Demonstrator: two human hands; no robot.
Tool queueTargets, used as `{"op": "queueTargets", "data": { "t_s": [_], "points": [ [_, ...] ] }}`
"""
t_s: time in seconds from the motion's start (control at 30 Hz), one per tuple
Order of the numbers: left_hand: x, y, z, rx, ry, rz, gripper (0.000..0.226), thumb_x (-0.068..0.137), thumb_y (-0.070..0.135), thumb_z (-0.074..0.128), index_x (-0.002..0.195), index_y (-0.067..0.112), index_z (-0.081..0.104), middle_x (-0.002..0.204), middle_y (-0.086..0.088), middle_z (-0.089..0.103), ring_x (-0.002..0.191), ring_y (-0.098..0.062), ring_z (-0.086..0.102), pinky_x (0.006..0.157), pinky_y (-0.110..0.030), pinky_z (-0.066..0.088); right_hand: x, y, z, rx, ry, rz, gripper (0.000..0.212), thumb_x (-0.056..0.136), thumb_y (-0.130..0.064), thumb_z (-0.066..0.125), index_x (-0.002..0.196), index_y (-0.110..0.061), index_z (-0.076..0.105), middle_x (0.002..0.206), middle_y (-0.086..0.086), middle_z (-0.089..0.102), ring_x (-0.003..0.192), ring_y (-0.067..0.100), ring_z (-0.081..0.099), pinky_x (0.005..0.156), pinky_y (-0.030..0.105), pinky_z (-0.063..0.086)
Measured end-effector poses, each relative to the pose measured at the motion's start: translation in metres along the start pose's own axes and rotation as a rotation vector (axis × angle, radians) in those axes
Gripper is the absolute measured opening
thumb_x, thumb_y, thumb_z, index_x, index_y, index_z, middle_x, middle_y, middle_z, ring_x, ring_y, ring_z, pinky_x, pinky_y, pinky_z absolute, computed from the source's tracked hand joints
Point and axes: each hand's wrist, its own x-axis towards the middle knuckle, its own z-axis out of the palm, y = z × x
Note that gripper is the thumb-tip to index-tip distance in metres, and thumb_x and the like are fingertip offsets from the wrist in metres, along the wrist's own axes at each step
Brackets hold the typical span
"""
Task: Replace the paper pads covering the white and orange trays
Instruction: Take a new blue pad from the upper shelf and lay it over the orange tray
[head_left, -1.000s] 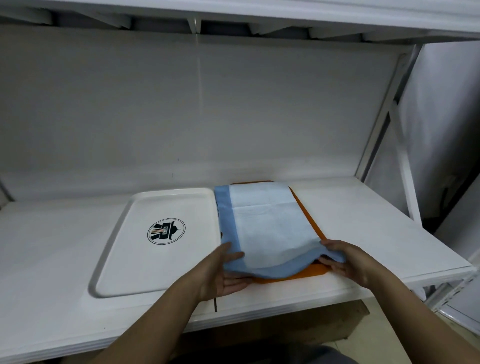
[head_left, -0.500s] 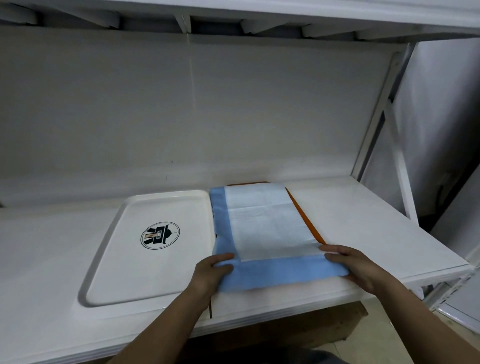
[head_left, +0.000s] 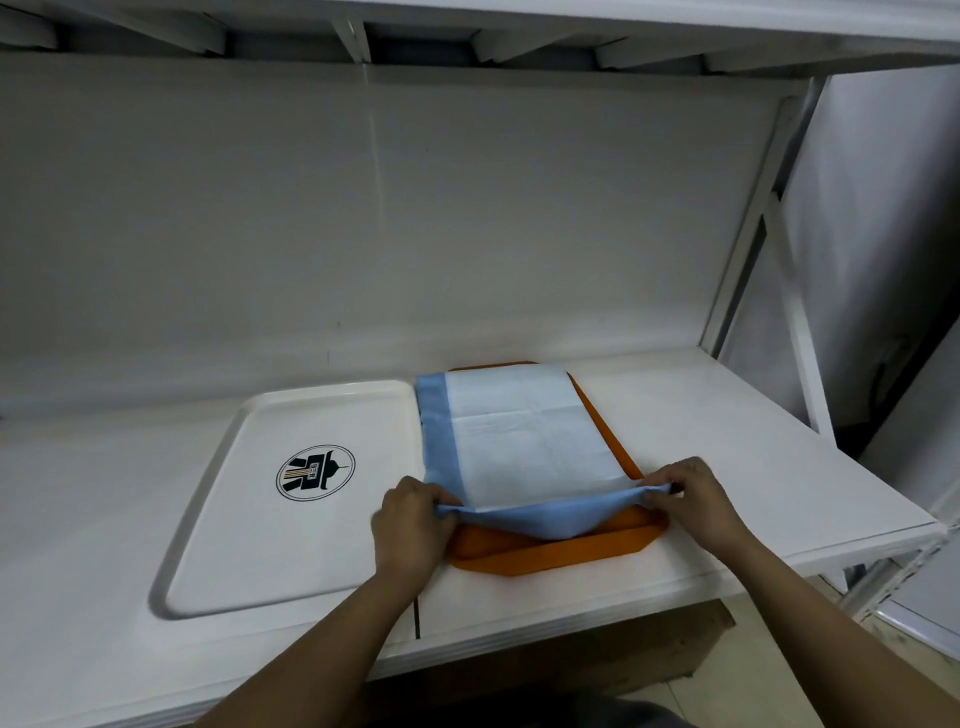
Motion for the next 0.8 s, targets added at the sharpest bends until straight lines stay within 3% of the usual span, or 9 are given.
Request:
{"op": "queueTargets", "data": {
  "t_s": [0.07,0.17,0.23,0.33,0.5,0.57,0.7,0.8],
  "points": [
    [-0.002,0.000,0.006,0.229,0.146,0.153,0.015,0.059,0.015,0.078,0.068,0.025,0.071,0.079,-0.004,0.057,0.077,-0.029,0.056,0.067,-0.034,0.040,-0.003,0.002,0.006,-0.172,0.167,-0.029,0.009,0.079,-0.008,0.074,0.082,-0.016,0.072,0.097,0.002,0.052,0.086,0.017,0.052,0.069,0.023,0.039],
    [-0.004,0.002,0.008,0.457,0.262,0.387,0.007,0.056,0.013,0.060,0.062,0.017,0.060,0.075,-0.005,0.050,0.073,-0.026,0.043,0.068,-0.035,0.031,-0.008,0.006,0.010,-0.451,0.258,-0.196,0.016,0.071,-0.009,0.080,0.083,-0.014,0.070,0.092,0.006,0.057,0.079,0.019,0.055,0.060,0.022,0.040],
    [-0.002,0.004,0.007,0.573,0.213,0.532,0.016,0.049,0.008,0.065,0.062,0.015,0.056,0.067,-0.005,0.052,0.068,-0.026,0.043,0.065,-0.034,0.029,-0.012,0.005,0.009,-0.596,0.256,-0.304,0.025,0.063,-0.004,0.082,0.078,-0.014,0.065,0.078,0.004,0.060,0.066,0.019,0.056,0.052,0.021,0.037],
    [0.000,0.005,0.005,0.687,0.053,0.662,0.031,0.036,0.003,0.074,0.058,0.016,0.057,0.044,-0.001,0.047,0.043,-0.023,0.046,0.052,-0.026,0.035,-0.019,0.000,0.007,-0.707,0.227,-0.392,0.034,0.053,-0.004,0.086,0.074,-0.013,0.060,0.065,0.005,0.059,0.053,0.020,0.055,0.046,0.021,0.036],
    [0.003,0.001,0.013,0.813,-0.080,0.779,0.036,0.034,0.008,0.081,0.062,0.018,0.062,0.038,0.001,0.044,0.032,-0.018,0.042,0.049,-0.021,0.039,-0.022,0.007,0.008,-0.833,0.103,-0.501,0.064,0.042,-0.010,0.090,0.088,-0.015,0.047,0.064,0.007,0.059,0.049,0.021,0.053,0.039,0.027,0.040],
    [0.003,-0.001,0.014,0.835,-0.122,0.800,0.034,0.035,0.009,0.083,0.059,0.018,0.061,0.040,0.001,0.045,0.032,-0.016,0.042,0.048,-0.020,0.037,-0.020,0.009,0.007,-0.875,0.057,-0.528,0.066,0.040,-0.010,0.090,0.088,-0.016,0.045,0.065,0.008,0.059,0.048,0.020,0.051,0.038,0.027,0.039],
    [0.002,0.001,0.011,0.812,-0.147,0.769,0.035,0.030,0.007,0.081,0.054,0.019,0.058,0.042,0.001,0.046,0.030,-0.015,0.040,0.043,-0.018,0.030,-0.016,0.009,0.005,-0.960,-0.013,-0.565,0.059,0.034,-0.015,0.094,0.083,-0.015,0.060,0.068,0.007,0.061,0.048,0.019,0.054,0.037,0.028,0.044],
    [0.004,0.006,0.005,0.741,-0.154,0.691,0.040,0.024,0.002,0.080,0.052,0.017,0.056,0.042,0.001,0.044,0.027,-0.017,0.039,0.039,-0.017,0.021,-0.011,0.004,0.003,-0.894,0.036,-0.511,0.071,0.034,-0.015,0.094,0.091,-0.015,0.050,0.067,0.007,0.060,0.049,0.019,0.055,0.037,0.026,0.044]
  ]
}}
